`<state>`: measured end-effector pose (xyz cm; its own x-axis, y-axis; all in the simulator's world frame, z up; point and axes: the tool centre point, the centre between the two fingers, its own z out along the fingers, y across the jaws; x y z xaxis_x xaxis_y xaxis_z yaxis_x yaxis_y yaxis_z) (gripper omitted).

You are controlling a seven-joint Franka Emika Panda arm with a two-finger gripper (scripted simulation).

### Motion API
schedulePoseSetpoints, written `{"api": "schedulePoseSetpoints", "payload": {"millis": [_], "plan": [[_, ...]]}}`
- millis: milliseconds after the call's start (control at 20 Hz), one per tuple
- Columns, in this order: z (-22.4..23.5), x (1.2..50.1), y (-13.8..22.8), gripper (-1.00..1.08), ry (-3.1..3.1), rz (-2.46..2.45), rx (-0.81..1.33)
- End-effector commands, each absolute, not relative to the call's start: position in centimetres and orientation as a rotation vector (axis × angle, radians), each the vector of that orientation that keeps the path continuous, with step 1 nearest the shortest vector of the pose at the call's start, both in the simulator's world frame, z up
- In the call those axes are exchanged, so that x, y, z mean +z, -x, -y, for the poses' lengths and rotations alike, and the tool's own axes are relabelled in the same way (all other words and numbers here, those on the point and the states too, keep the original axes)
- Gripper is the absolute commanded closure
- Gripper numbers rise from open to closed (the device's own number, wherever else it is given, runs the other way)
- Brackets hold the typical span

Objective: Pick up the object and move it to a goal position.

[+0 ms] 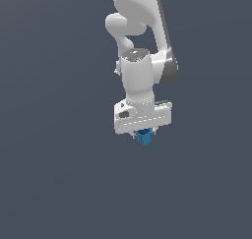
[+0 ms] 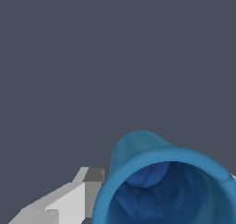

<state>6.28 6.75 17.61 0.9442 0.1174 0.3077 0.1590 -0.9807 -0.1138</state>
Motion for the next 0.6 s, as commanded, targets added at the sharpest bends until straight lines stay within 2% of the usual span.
{"api": "schedulePoseSetpoints", "payload": {"millis": [0,550], "plan": [[-6.7,19.6,-7.1,1.08,2.931,0.26,-0.513],[-6.3,27.2,-9.5,1.08,2.792,0.439,-0.715]]}}
